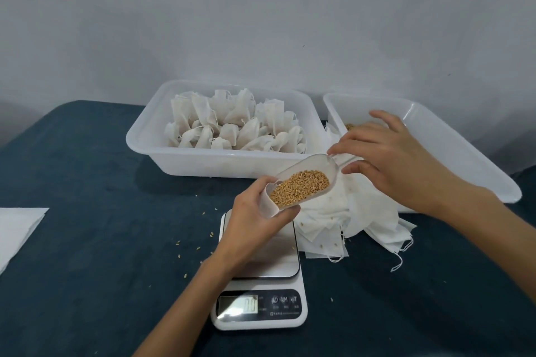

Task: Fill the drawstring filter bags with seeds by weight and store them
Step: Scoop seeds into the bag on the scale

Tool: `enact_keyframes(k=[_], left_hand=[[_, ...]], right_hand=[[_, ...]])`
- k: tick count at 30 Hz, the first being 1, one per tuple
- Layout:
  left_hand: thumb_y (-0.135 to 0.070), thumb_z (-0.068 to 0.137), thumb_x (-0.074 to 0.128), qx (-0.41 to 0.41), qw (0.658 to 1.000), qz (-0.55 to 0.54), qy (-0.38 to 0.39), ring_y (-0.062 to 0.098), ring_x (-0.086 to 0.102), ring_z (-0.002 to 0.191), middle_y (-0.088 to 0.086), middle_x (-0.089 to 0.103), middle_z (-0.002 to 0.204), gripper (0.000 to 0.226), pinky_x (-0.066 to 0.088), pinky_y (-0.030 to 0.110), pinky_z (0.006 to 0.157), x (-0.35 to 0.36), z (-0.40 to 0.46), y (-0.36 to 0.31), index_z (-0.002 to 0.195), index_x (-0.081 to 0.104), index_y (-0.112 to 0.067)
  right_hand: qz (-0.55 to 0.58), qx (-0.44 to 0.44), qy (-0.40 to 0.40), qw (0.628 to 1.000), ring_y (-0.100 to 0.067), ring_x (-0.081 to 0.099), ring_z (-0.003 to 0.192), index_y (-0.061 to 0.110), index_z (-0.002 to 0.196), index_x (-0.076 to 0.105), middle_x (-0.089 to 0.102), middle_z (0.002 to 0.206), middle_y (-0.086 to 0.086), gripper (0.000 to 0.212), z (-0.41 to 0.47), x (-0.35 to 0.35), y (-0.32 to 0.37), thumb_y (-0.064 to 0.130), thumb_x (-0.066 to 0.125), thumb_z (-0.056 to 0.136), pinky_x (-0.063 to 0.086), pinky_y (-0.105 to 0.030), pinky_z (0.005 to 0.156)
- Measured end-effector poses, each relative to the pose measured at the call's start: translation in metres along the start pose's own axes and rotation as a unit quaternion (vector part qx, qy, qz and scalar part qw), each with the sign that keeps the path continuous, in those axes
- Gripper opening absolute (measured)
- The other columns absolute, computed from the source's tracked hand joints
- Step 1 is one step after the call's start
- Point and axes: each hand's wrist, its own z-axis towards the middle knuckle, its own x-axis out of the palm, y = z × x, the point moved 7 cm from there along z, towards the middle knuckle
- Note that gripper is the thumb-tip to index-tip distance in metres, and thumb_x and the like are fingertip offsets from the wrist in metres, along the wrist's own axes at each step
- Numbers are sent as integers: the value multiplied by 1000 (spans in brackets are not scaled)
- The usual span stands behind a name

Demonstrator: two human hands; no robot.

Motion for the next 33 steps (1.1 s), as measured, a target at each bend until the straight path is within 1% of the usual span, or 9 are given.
enact_keyframes(k=[7, 11, 15, 18, 22, 24, 26, 31, 33], left_hand=[[-36, 75, 81, -19, 999, -44, 11, 10, 66, 106, -12, 73, 108, 45, 49, 23, 93, 3, 0, 3, 116, 64, -26], [-32, 77, 85, -26, 994, -101, 17, 12, 68, 103, -8, 74, 107, 46, 50, 18, 88, 6, 0, 3, 118, 64, -24], [-34, 76, 84, -26, 995, -96, 22, 9, 68, 99, -10, 74, 104, 43, 48, 15, 86, 8, -2, 1, 114, 65, -28], [-29, 75, 85, -27, 996, -87, 20, 13, 68, 99, -8, 75, 102, 41, 51, 22, 88, 6, -2, 2, 112, 67, -24], [-35, 71, 87, -42, 997, -66, 27, 23, 67, 107, 2, 73, 110, 52, 52, 39, 97, 4, -1, 8, 117, 65, -21], [-35, 71, 87, -43, 997, -66, 26, 24, 67, 107, 4, 72, 110, 52, 52, 41, 97, 3, -1, 9, 116, 65, -20], [-35, 72, 86, -42, 996, -69, 24, 23, 67, 103, 3, 73, 107, 48, 52, 39, 93, 2, 0, 9, 113, 66, -20], [-34, 76, 86, -36, 996, -83, 25, 10, 67, 93, -8, 73, 98, 37, 49, 20, 81, 8, 0, 8, 107, 67, -23], [-27, 79, 86, -27, 994, -106, 29, 6, 67, 88, -9, 73, 94, 34, 51, 19, 79, 12, 2, 5, 107, 68, -20]], right_hand=[[-44, -24, -30, 998, -27, 67, 96, 17, 113, 74, 70, 102, -1, 33, 2, -9, 6, 15, 80, 81, 29, -56, 115], [-71, -46, -53, 995, -28, 67, 91, 16, 112, 74, 69, 99, -2, 33, 4, -18, 9, 13, 80, 80, 31, -61, 113], [-92, -62, -49, 993, -29, 66, 93, 16, 113, 73, 69, 100, -3, 31, 3, -20, 9, 14, 77, 82, 27, -62, 115], [-95, -65, -41, 993, -28, 65, 95, 17, 115, 73, 68, 101, -3, 31, 4, -18, 10, 15, 74, 84, 25, -61, 116], [-103, -65, -37, 992, -28, 64, 95, 19, 115, 72, 68, 103, -3, 34, 3, -13, 10, 13, 77, 83, 23, -59, 118], [-101, -64, -38, 992, -28, 65, 95, 19, 115, 72, 68, 102, -3, 34, 3, -12, 11, 11, 78, 83, 23, -59, 118], [-100, -66, -40, 992, -29, 65, 94, 18, 115, 72, 68, 102, -4, 33, 3, -12, 12, 11, 78, 83, 24, -60, 117], [-99, -68, -43, 992, -31, 66, 93, 15, 113, 74, 69, 101, -5, 32, 2, -18, 14, 8, 78, 82, 26, -63, 115], [-101, -68, -47, 991, -32, 67, 92, 14, 111, 75, 70, 100, -6, 30, 2, -22, 15, 7, 78, 82, 27, -64, 114]])
